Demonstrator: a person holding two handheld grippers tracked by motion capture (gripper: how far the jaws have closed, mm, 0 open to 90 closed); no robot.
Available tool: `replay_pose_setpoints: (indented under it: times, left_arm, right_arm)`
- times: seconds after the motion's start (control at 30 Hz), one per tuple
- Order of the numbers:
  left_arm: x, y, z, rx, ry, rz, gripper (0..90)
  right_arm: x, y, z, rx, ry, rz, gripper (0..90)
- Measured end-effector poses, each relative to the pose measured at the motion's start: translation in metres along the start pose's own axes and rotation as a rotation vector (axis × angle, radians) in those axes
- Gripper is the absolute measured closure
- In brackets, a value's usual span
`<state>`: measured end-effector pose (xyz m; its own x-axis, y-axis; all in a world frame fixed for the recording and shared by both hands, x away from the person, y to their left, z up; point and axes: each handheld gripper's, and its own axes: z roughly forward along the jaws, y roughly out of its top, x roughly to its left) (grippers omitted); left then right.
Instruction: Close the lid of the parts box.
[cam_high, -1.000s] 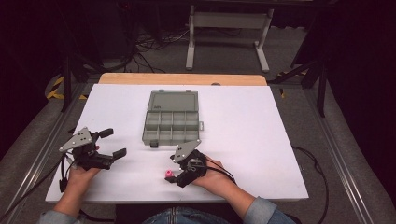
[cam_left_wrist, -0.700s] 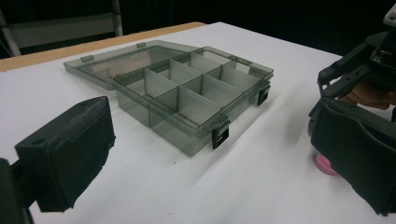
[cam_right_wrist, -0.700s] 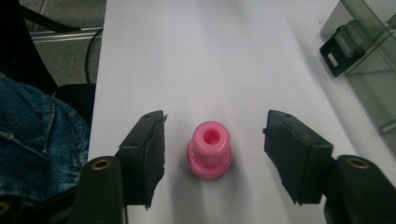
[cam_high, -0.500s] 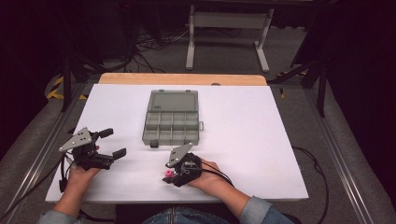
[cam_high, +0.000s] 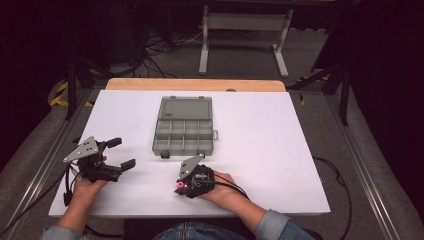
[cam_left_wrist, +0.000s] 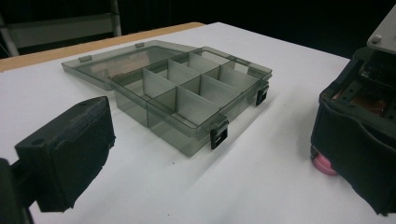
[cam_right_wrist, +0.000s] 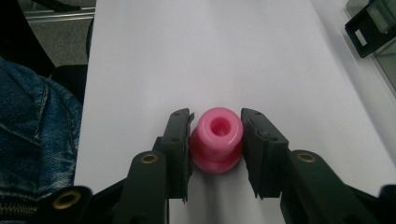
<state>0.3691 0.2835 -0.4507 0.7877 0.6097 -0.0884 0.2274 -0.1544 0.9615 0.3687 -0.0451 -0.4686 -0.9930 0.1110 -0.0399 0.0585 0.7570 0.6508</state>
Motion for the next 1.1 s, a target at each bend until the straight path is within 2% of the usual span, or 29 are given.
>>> replay_pose_setpoints:
  times: [0.47, 0.83, 1.1]
  left_arm:
    - [0.0, 0.0, 0.0, 0.001, 0.0, 0.001, 0.6]
    - [-0.001, 0.0, 0.0, 0.0, -0.001, -0.005, 0.6]
    - [-0.001, 0.0, 0.0, -0.003, -0.001, -0.004, 0.6]
  right_arm:
    - [0.0, 0.001, -0.002, -0.005, -0.001, -0.012, 64.7]
    - [-0.003, 0.011, -0.021, -0.043, -0.019, -0.022, 64.7]
    - [-0.009, 0.017, -0.033, -0.049, -0.035, -0.016, 64.7]
